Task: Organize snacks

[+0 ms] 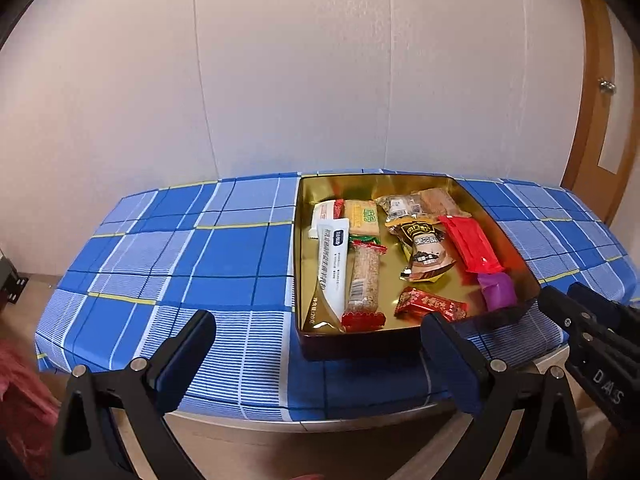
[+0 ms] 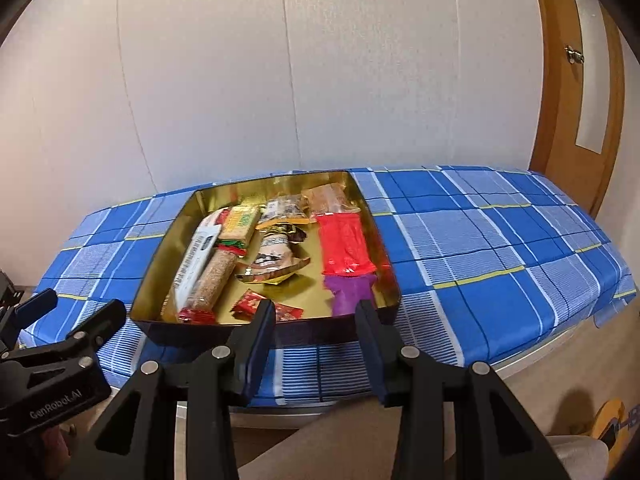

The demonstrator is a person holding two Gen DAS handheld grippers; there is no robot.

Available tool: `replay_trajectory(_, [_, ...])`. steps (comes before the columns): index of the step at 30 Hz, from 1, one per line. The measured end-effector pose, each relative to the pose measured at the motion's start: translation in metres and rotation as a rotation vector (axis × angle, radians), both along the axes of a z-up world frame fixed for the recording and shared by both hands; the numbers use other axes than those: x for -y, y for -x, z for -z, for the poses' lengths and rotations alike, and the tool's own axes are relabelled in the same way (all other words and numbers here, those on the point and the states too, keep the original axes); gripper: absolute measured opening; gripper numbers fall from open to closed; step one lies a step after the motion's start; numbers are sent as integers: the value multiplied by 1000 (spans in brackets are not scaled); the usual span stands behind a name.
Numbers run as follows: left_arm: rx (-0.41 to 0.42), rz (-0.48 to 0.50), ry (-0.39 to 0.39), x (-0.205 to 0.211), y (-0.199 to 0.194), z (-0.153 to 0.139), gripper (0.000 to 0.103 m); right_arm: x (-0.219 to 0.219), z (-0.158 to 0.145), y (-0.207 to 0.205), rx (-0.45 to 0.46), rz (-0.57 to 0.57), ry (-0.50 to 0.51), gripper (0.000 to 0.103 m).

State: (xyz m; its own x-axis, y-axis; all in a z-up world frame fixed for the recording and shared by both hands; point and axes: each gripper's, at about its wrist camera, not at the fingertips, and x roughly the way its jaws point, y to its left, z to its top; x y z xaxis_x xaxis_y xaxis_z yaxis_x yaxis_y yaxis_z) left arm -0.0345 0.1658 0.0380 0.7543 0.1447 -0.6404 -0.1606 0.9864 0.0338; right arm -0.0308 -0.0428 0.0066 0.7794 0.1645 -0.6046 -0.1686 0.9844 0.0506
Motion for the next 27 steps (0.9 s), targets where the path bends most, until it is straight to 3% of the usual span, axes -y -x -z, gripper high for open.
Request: replay_trajectory(27, [-25,-26,-11,-1,0,3,103,-6,3,3,-9,-29,-17,42])
